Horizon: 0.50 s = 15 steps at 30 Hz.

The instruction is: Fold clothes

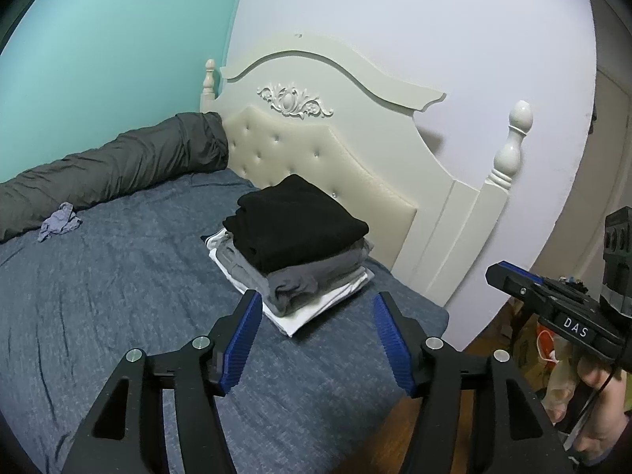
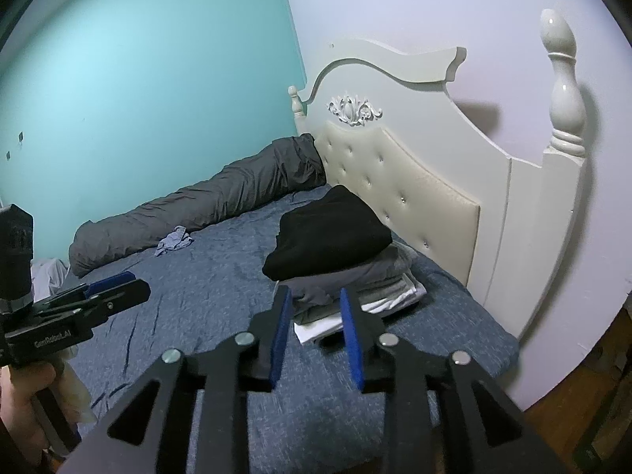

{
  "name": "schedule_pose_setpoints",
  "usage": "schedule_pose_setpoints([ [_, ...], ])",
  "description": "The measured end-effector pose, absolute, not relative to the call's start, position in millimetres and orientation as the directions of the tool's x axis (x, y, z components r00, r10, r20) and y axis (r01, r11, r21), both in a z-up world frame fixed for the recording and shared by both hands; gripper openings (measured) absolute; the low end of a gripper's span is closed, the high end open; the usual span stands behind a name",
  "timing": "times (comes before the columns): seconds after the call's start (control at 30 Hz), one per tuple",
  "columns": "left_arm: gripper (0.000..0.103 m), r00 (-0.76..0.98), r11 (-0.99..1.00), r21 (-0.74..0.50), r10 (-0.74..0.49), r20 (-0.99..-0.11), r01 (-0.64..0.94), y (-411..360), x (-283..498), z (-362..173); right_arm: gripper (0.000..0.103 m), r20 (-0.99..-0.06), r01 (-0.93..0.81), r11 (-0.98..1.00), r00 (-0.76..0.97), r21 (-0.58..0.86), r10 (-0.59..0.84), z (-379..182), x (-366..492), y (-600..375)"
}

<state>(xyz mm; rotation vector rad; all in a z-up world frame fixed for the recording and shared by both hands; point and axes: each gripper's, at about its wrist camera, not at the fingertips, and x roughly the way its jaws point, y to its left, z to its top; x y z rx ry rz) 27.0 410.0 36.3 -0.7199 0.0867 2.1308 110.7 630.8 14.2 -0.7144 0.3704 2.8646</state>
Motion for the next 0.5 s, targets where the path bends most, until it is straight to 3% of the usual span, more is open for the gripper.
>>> schedule_pose_setpoints([
  [0.23,0.069,-0.468,-0.625,-0.175,0.714,-0.521,-0.76,398.9,35.5,35.0,0.036,-0.479,-0.227,-0.954,-0.871,0.196,0.109,11.2,123.4,620.6],
  [0.5,0.074,-0.474,-0.63,-0.182,0.716,-0.512,-0.755,384.2,38.1,31.4,0.05,-0.479,-0.241,-0.951,-0.869,0.193,0.123,6.0,134.3,613.6],
])
